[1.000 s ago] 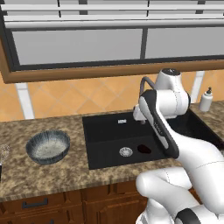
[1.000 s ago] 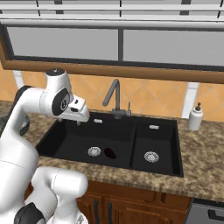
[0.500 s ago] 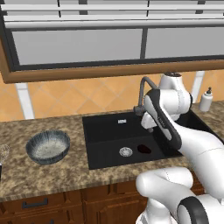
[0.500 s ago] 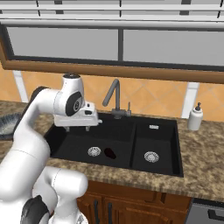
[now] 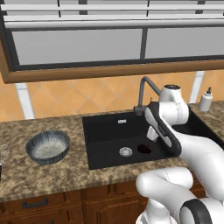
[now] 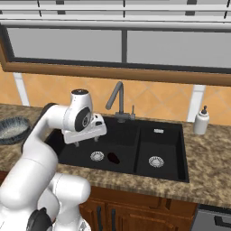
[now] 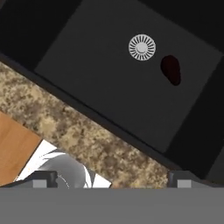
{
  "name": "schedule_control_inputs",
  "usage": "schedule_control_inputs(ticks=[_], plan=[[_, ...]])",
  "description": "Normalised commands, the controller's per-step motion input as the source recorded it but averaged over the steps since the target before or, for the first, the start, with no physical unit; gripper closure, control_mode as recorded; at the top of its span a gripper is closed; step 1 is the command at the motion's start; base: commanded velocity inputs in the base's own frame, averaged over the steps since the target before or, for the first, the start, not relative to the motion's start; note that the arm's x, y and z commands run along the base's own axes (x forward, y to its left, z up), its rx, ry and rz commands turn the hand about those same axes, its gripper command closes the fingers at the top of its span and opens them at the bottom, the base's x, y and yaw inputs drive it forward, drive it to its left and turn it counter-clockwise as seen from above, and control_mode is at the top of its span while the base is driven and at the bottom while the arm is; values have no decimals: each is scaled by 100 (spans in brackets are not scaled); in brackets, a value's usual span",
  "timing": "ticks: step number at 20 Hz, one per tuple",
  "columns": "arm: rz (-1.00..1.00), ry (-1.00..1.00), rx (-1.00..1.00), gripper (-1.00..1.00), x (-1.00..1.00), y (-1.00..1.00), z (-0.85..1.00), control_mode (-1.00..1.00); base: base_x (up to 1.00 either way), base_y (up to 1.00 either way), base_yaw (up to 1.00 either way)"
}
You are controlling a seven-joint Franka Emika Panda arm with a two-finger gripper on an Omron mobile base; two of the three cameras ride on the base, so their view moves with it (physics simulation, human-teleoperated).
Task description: Pick the avocado from the sink and place it in the bowl. Then pick the bowl and place it in the microwave. Then close the microwave door and press the start button.
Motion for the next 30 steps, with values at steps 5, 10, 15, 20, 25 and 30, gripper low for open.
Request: schedule_control_inputs(ticks=[5,10,15,20,25,30], plan=[[9,0,-2,-100,29,0,-50,-100,0,0,0],[1,0,0,-100,37,-8,-30,-100,0,0,0],[1,0,0,-100,36,-7,-32,-100,0,0,0],[3,0,0,-100,30,-6,-29,-100,0,0,0],[4,0,0,-100,21,-17,-22,-100,0,0,0],[5,0,0,-100,27,-3,-30,-100,0,0,0]])
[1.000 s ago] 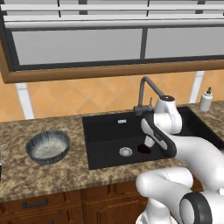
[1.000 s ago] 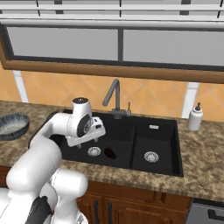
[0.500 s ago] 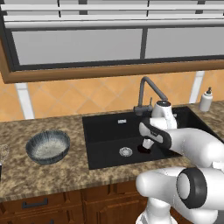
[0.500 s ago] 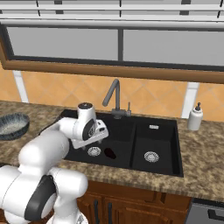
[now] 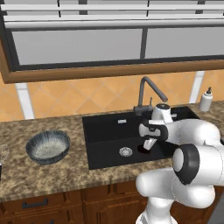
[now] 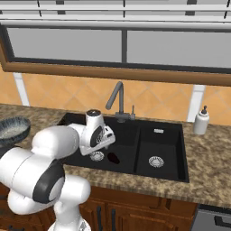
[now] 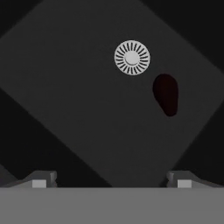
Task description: Pick the avocado from the sink and place it in the bowl. Then pick the bowl and place it in the microwave. Then close the microwave door and press the start button.
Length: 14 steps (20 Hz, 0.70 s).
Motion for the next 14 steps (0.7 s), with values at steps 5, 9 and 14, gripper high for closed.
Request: schedule_control_inputs(ticks=[5,9,14], plan=[[7,0,0,-100,24,-7,-33,-100,0,0,0],[5,0,0,-100,35,-3,-29,-100,0,0,0],[4,0,0,-100,32,0,-37,-100,0,0,0]])
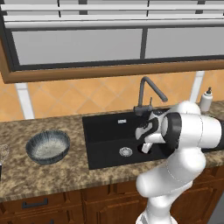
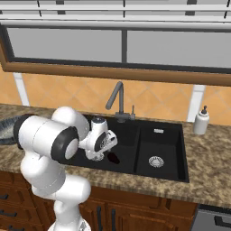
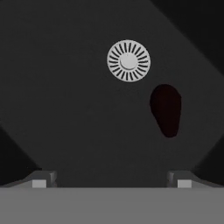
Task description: Pick the avocado from the sink and place it in the bowl. Then pick the bowl and place it in the microwave. Then close the microwave door and press the start button.
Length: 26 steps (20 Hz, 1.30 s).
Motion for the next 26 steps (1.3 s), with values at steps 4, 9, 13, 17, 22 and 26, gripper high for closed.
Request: schedule_control_inputs(ticks=[4,9,13,17,22,26], plan=[[4,0,0,-100,33,-1,-29,-100,0,0,0],[4,0,0,-100,37,-6,-23,-100,0,0,0],[6,0,0,-100,27,-15,-25,-100,0,0,0],[7,0,0,-100,19,-10,-31,-100,0,0,0],[4,1,0,-100,23,0,-30,-100,0,0,0],[0,2,0,-100,28,0,-28,-100,0,0,0]])
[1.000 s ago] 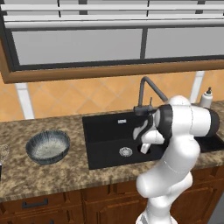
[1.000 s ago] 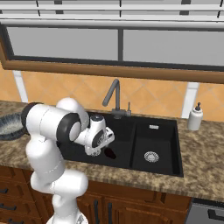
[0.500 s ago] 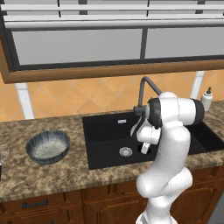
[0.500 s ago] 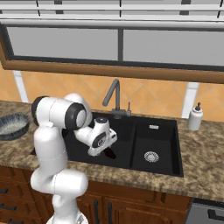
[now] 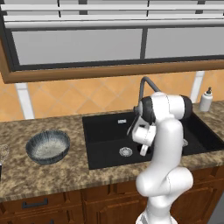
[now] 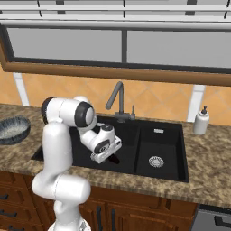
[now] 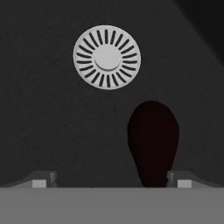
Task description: Pick the avocado from the sink and place it in the bowl. Then pick the bowl and place it in the microwave. Then close the microwave door and press the start button.
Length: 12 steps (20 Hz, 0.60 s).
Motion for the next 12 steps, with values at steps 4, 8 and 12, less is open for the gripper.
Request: schedule_control_inputs(ticks=[4,8,12], plan=[[0,4,0,-100,27,-1,-10,-100,0,0,0],[1,2,0,-100,29,0,-16,-100,0,0,0],[1,0,0,-100,28,0,-27,-100,0,0,0]])
